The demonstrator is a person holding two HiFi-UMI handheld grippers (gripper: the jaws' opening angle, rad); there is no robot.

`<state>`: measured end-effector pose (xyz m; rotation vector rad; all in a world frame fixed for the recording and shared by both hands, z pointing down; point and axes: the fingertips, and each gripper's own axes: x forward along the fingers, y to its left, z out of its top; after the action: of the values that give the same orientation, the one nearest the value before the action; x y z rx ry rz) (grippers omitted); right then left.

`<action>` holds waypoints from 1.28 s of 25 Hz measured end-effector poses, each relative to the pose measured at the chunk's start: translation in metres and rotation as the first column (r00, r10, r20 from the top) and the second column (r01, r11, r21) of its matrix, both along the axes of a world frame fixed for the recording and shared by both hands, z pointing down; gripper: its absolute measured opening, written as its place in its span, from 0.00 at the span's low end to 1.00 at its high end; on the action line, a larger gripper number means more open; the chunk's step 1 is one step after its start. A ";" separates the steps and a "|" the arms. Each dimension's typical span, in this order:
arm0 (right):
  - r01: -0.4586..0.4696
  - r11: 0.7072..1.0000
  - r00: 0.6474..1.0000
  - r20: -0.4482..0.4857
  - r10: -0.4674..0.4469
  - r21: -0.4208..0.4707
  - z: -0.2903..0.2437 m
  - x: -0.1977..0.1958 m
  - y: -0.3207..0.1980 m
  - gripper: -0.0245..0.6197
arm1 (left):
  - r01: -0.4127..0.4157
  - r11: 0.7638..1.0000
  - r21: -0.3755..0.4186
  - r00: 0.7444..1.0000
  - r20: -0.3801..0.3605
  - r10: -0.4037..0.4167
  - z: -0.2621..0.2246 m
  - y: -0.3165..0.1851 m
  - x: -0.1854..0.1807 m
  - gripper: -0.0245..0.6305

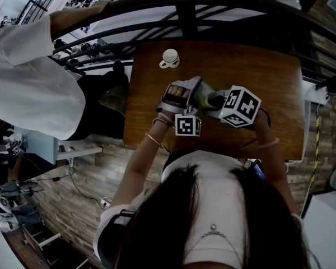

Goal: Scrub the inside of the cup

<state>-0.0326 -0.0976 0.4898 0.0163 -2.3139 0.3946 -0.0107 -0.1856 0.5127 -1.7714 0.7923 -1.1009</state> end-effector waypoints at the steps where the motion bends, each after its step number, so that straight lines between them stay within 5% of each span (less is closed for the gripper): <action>1: -0.010 1.000 1.000 0.018 0.010 -0.016 -0.001 0.000 0.000 0.16 | 0.000 1.000 0.002 1.000 -0.004 0.000 -0.001 0.000 0.000 0.57; 13: -0.106 0.972 0.964 0.219 0.153 -0.212 -0.014 -0.002 -0.005 0.16 | 0.013 1.000 0.009 0.999 -0.047 -0.012 -0.003 -0.001 0.001 0.57; 32: -0.178 0.853 0.815 0.412 0.407 -0.490 -0.035 0.002 -0.022 0.16 | 0.046 0.998 0.048 0.994 -0.098 -0.041 -0.019 -0.009 0.003 0.57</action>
<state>-0.0310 -0.1194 0.4550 0.0713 -2.6845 1.2020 -0.0082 -0.1945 0.4933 -1.7832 0.9134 -1.0209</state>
